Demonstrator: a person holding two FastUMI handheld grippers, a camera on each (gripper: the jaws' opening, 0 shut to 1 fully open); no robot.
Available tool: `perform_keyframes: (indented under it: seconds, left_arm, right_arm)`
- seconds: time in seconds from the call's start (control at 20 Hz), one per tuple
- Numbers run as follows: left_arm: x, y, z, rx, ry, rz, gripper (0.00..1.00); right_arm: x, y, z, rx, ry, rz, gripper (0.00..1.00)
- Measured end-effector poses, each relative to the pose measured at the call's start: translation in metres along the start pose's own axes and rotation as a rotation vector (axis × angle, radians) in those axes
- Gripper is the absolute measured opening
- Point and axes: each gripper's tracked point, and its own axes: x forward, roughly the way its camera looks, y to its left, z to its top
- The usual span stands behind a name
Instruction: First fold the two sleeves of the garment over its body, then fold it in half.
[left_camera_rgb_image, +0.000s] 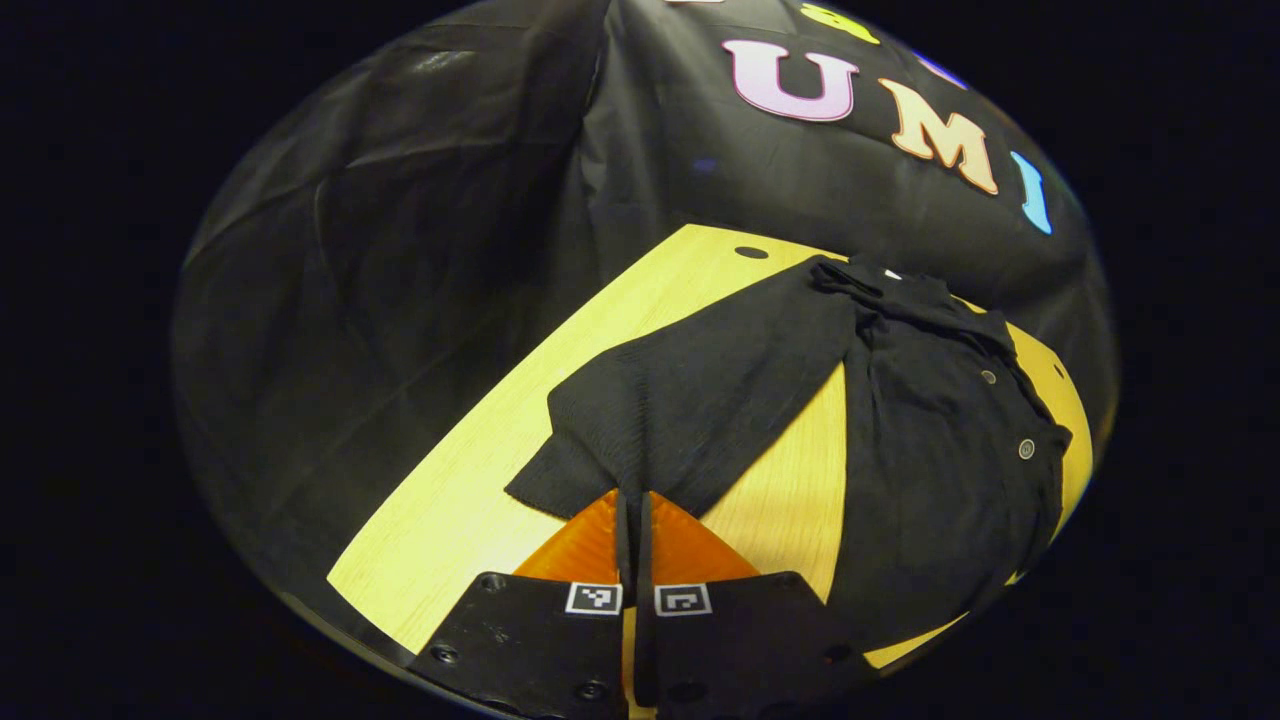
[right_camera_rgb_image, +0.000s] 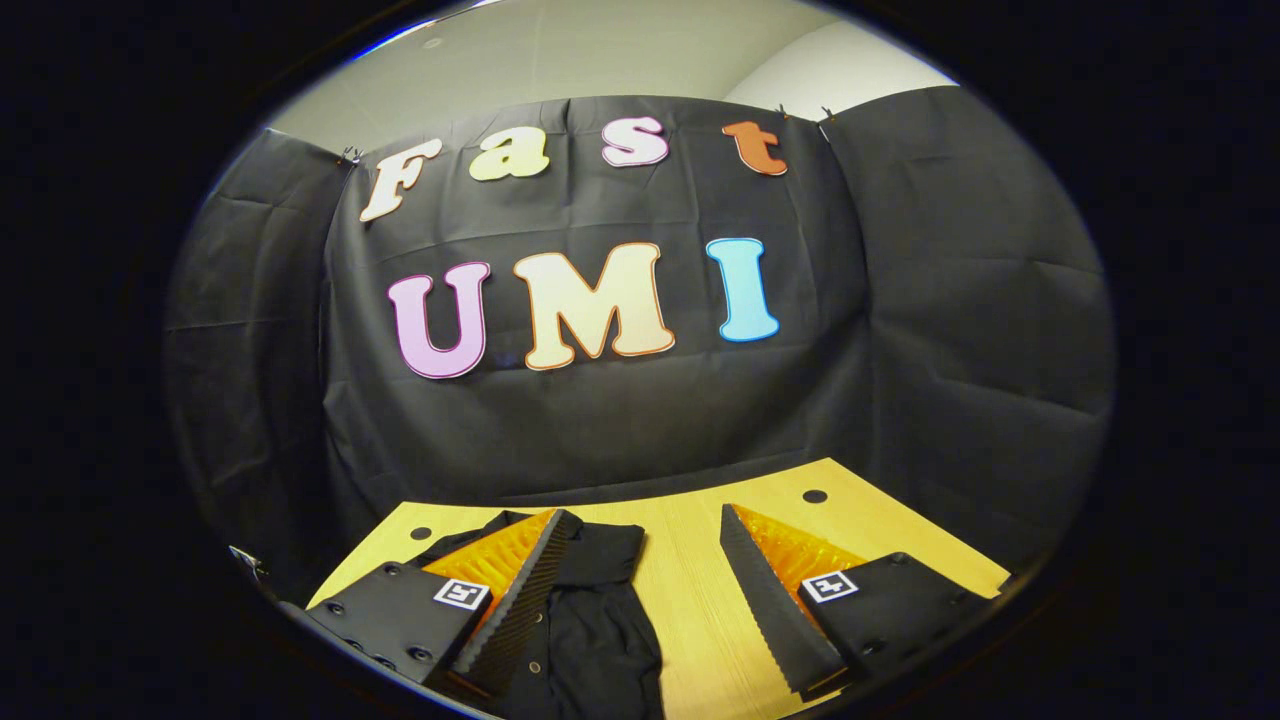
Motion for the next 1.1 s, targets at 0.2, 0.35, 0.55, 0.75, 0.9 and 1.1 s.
perform_keyframes:
  seconds: [0.2, 0.35, 0.55, 0.75, 0.9, 1.1]
  left_arm:
    - [0.002, -0.001, 0.001, -0.004, 0.053, 0.001, 0.0]
    - [0.003, -0.008, 0.007, 0.01, 0.077, -0.01, 0.0]
    - [-0.007, -0.024, 0.034, 0.04, 0.04, -0.044, 0.0]
    - [-0.013, -0.059, 0.081, 0.049, -0.023, -0.107, 0.0]
    - [-0.013, -0.095, 0.122, 0.079, -0.089, -0.168, 0.0]
    - [-0.01, -0.156, 0.171, 0.136, -0.163, -0.265, 0.0]
  right_arm:
    - [-0.01, -0.004, -0.004, -0.003, -0.005, -0.013, 0.97]
    - [-0.016, -0.01, -0.019, -0.014, 0.029, -0.02, 0.93]
    - [-0.024, -0.015, -0.038, -0.001, 0.069, -0.025, 0.97]
    - [-0.03, -0.019, -0.051, 0.036, 0.096, -0.03, 0.98]
    - [-0.035, -0.026, -0.055, 0.043, 0.105, -0.046, 0.93]
    - [-0.044, -0.042, -0.057, 0.066, 0.106, -0.075, 0.97]
